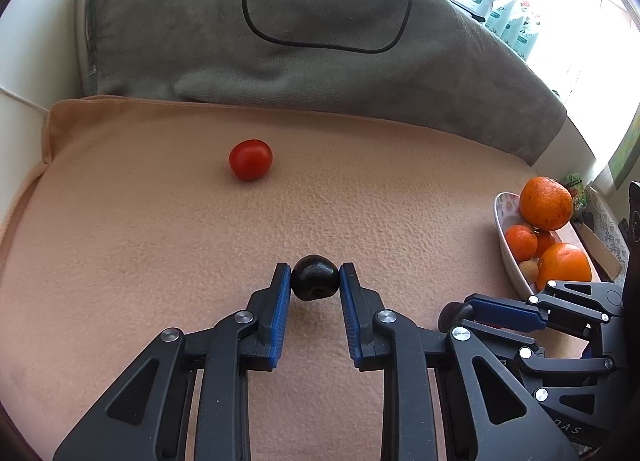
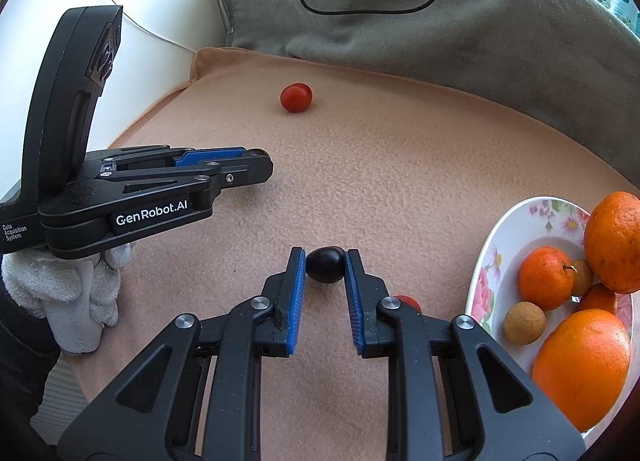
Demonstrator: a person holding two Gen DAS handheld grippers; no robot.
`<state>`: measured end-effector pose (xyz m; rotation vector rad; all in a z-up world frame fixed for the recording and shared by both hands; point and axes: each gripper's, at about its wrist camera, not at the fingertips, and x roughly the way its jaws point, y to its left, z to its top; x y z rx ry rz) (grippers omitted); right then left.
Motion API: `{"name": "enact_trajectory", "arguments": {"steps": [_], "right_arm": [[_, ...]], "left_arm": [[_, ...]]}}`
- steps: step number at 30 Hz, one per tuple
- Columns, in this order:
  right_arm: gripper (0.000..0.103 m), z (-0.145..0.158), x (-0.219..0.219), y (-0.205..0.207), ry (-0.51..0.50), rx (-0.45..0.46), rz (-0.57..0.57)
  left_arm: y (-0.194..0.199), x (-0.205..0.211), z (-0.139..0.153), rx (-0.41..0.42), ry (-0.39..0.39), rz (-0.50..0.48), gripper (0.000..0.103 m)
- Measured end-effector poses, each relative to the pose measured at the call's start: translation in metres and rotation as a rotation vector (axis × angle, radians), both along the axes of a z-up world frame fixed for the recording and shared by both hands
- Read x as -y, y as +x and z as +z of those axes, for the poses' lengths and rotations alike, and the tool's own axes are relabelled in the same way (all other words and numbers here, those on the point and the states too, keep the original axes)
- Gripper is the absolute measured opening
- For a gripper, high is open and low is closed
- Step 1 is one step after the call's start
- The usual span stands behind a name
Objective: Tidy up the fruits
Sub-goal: 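Close the right gripper on a dark plum while the left gripper grasps another plum, then carry the plum over the plate with the right gripper while the left carries its plum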
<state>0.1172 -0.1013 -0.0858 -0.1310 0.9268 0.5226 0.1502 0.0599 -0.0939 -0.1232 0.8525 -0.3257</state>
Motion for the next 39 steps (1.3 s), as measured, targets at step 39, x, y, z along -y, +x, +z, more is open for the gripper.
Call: {"name": "enact_trajectory", "arguments": {"steps": [39], "right_arm": [[0.021,0.062,0.133,-0.067,0.169,0.140,-0.232]], "left_arm": [[-0.059,0.096,0.039,0.064,-0.137,-0.143,0.023]]}}
